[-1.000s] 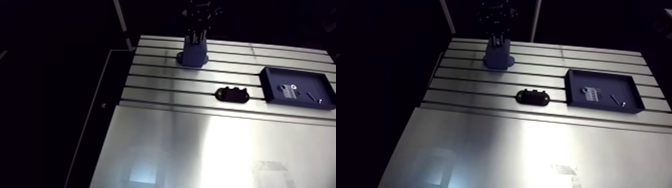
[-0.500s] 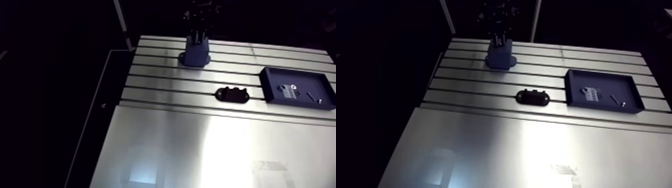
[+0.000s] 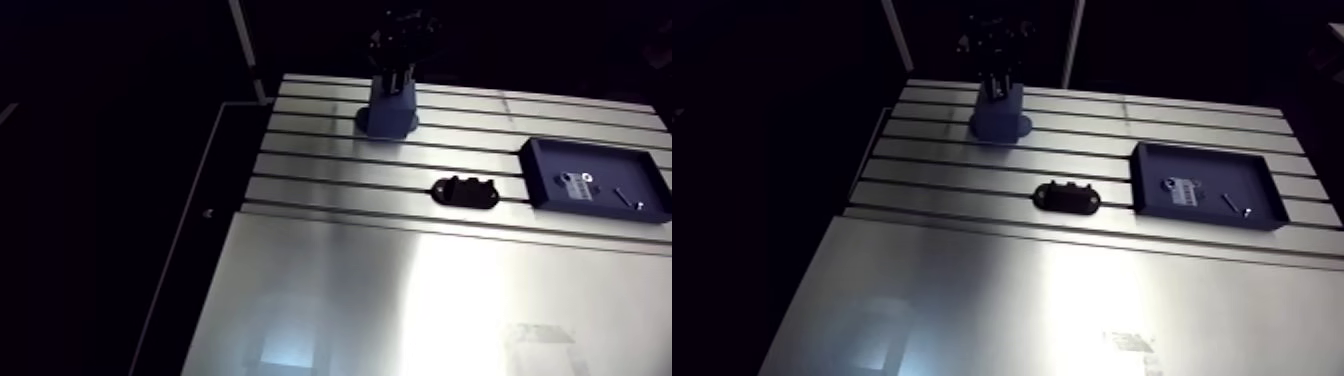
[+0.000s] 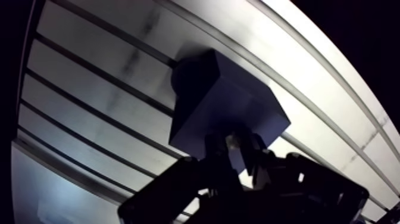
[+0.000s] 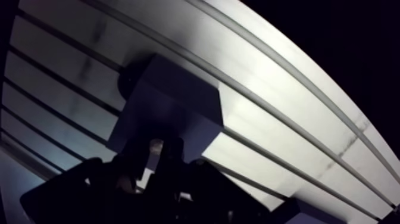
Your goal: Pick up the M10 bolt and insert it into the hex recess until seated.
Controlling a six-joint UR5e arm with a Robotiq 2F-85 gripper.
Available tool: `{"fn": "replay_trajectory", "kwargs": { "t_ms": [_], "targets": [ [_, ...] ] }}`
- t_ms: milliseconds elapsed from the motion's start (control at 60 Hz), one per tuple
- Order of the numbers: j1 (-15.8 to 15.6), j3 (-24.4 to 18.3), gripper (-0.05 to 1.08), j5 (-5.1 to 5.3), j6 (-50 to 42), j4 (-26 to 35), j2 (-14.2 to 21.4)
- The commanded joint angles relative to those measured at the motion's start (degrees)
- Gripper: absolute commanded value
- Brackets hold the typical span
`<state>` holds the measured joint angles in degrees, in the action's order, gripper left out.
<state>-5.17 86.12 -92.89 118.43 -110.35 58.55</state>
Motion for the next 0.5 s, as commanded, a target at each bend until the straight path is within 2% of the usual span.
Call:
{"fn": "replay_trajectory", "kwargs": {
  "t_ms": [17,500],
  "targets": [
    [0.0,0.1,0.73,-0.05,1.6,0.0,0.0],
    [0.2,0.1,0.73,-0.14,3.3,-0.1,0.0]
  ]
}}
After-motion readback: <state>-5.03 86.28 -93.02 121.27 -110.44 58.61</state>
